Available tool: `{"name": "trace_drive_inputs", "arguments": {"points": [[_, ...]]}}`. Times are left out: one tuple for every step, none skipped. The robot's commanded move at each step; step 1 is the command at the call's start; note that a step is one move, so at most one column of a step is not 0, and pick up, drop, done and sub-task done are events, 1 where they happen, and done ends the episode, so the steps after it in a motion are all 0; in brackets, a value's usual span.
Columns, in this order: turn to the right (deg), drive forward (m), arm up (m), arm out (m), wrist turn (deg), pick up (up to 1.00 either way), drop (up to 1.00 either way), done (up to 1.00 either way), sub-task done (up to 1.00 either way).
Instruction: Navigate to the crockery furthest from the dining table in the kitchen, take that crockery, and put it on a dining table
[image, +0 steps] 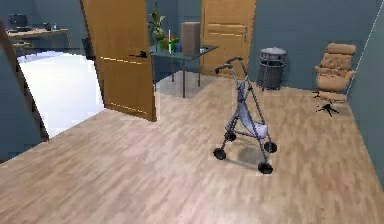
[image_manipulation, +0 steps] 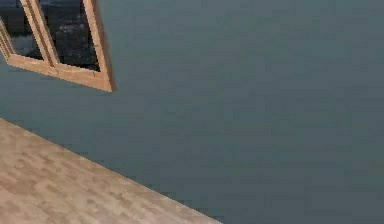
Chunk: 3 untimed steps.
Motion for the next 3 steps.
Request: {"name": "trace_drive_inputs", "arguments": {"points": [[27.0,0.0,0.0,0.0,0.0,0.0,0.0,0.0,0.0],[0.0,0.15,0.0,0.0,0.0,0.0,0.0,0.0,0.0],[-39.0,0.0,0.0,0.0,0.0,0.0,0.0,0.0,0.0]]}}
